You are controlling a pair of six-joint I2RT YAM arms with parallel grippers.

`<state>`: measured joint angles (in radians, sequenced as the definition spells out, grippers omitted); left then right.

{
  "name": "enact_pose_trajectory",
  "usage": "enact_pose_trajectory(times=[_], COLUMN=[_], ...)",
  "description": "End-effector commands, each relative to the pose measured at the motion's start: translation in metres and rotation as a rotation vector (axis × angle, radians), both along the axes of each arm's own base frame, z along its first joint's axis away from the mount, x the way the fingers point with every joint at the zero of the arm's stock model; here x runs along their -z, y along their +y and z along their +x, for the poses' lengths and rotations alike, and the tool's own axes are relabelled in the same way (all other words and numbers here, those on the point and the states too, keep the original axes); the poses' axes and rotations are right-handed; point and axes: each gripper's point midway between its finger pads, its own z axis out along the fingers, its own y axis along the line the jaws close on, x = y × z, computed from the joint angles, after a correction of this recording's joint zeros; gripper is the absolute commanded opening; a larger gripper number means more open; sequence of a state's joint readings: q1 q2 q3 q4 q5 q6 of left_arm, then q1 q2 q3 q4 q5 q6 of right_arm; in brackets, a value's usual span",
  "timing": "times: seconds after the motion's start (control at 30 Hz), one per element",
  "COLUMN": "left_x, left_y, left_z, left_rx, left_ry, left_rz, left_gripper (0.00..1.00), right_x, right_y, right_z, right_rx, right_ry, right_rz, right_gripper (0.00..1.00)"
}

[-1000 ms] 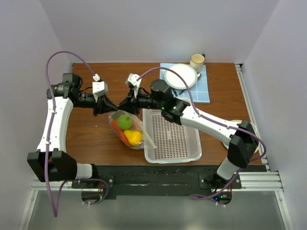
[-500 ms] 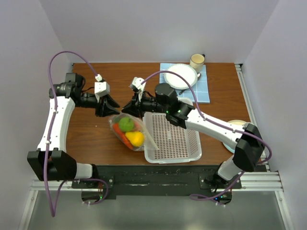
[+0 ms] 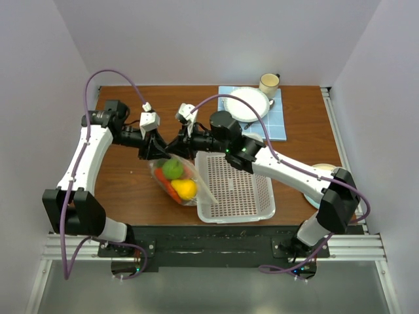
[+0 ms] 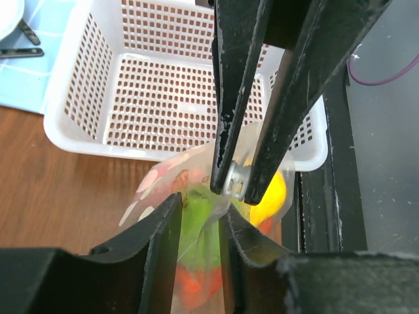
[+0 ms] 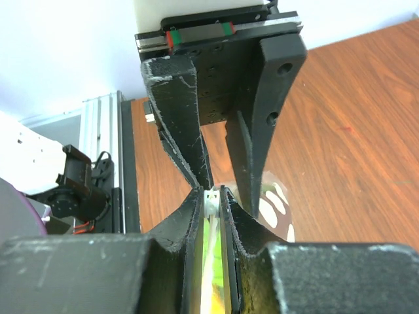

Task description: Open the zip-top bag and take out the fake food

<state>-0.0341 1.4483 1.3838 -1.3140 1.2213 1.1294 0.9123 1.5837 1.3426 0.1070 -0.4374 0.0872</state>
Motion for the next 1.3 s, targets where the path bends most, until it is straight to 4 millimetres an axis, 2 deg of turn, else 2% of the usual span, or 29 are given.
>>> enact_pose_trajectory(times=[0.0, 0.07, 0.17, 0.27, 0.47, 0.5, 0.67, 0.8, 0.9, 1.07, 1.17, 1.2, 1.23, 1.27], left_x=[-0.003, -0.006, -0.013, -0.023, -0.048, -0.052, -0.054, -0.056, -0.072, -0.091, -0.087, -0.084, -0.081, -0.077], left_y=[0.000, -0.001, -0.001, 0.000, 0.004, 0.012, 0.017, 0.021, 0.019, 0.020, 0.021, 0.021, 0.021, 0.021], left_z=[-0.001, 0.000, 0.001, 0.004, 0.013, 0.019, 0.021, 0.017, 0.002, -0.007, -0.006, -0.005, -0.003, -0.003], left_rx=[0.009, 0.010, 0.009, 0.003, -0.027, -0.056, -0.078, -0.098, -0.094, -0.107, -0.113, -0.112, -0.111, -0.110], left_ry=[-0.033, -0.039, -0.063, -0.089, -0.137, -0.147, -0.151, -0.159, -0.216, -0.270, -0.262, -0.251, -0.243, -0.228], left_rz=[-0.018, -0.026, -0.025, -0.025, -0.046, -0.048, -0.041, -0.030, -0.039, -0.029, -0.017, -0.016, -0.015, -0.018], left_gripper=[0.26, 0.21, 0.06, 0.00, 0.00, 0.00, 0.00, 0.00, 0.00, 0.00, 0.00, 0.00, 0.00, 0.00], right_x=[-0.029, -0.028, -0.025, -0.022, -0.016, -0.016, -0.021, -0.016, -0.006, 0.015, 0.012, 0.009, 0.005, -0.005], right_y=[-0.005, -0.005, -0.004, -0.002, -0.003, -0.004, -0.006, -0.012, -0.012, -0.010, -0.010, -0.009, -0.009, -0.008], right_z=[0.001, 0.001, 0.002, 0.003, 0.009, 0.010, 0.015, 0.025, 0.029, 0.031, 0.027, 0.025, 0.025, 0.027], right_rx=[0.002, -0.001, -0.002, -0.001, 0.023, 0.024, 0.041, 0.071, 0.073, 0.068, 0.055, 0.046, 0.043, 0.043], right_ry=[-0.048, -0.046, -0.038, -0.032, -0.028, -0.028, -0.034, -0.038, -0.020, 0.019, 0.020, 0.021, 0.016, 0.003], right_rz=[0.036, 0.033, 0.031, 0.030, 0.018, 0.018, 0.026, 0.014, 0.001, -0.014, 0.007, 0.015, 0.021, 0.038], right_gripper=[0.05, 0.05, 0.05, 0.05, 0.05, 0.05, 0.05, 0.05, 0.05, 0.04, 0.05, 0.11, 0.13, 0.13])
